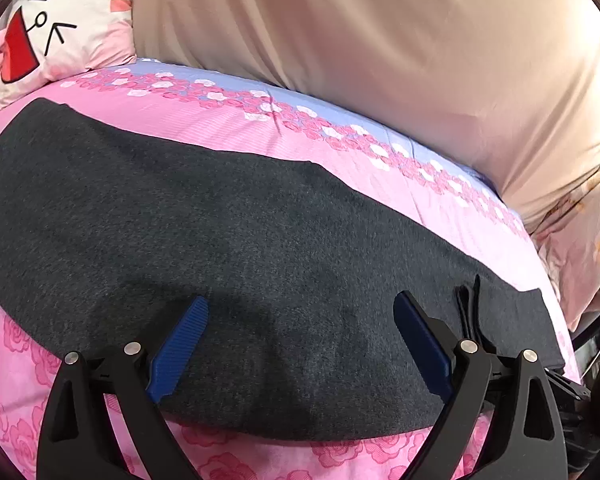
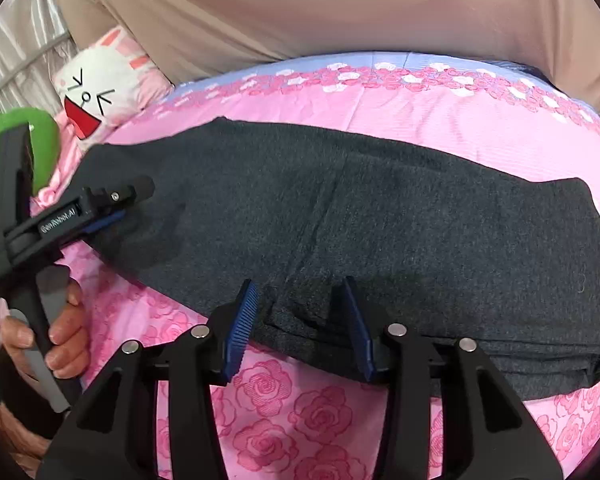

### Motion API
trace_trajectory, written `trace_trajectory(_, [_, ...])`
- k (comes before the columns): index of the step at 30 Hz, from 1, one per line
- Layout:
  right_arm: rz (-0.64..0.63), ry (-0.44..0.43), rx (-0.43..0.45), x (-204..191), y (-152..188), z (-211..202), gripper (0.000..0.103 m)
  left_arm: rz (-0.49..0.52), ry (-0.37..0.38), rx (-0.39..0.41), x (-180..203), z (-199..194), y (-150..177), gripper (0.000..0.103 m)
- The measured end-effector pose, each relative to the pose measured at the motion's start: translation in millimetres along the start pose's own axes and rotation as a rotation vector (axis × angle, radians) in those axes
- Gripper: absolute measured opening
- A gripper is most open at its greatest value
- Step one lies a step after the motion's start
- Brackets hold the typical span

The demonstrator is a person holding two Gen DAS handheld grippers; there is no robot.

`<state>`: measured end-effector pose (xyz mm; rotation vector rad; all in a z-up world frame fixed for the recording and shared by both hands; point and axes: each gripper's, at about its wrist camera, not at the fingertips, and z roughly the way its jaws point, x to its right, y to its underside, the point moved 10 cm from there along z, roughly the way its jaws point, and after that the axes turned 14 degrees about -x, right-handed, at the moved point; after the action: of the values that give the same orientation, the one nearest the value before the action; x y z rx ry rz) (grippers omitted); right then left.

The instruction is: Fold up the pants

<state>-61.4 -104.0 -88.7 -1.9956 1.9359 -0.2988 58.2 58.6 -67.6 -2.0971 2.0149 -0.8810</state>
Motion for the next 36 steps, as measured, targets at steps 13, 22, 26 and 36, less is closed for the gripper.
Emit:
trace_trajectory(13, [-0.021,-0.102,0.018,-48.2,-62.0,11.8,0.018,-0.088,-0.067,0.09,-74.5,-55.4,-18.3,0.092])
trace_trajectory(22, [0.074,-0.096,0.133,-16.6,-28.7,0.6,0.053,-0.56,-0.125,0.126,-252.9,-104.3,-2.7,0.092])
trace_trajectory(26, [0.088,-0.089,0.209,-17.4,-24.4,-16.9,0.061,-0.653,-0.124,0.155,-274.2,-98.0,-12.8,0.092])
trace_trajectory(36, [0.089,-0.172,0.297,-19.4,-25.1,-40.0,0.067,-0.35,-0.181,0.217,-166.2,-114.6,-84.3,0.016])
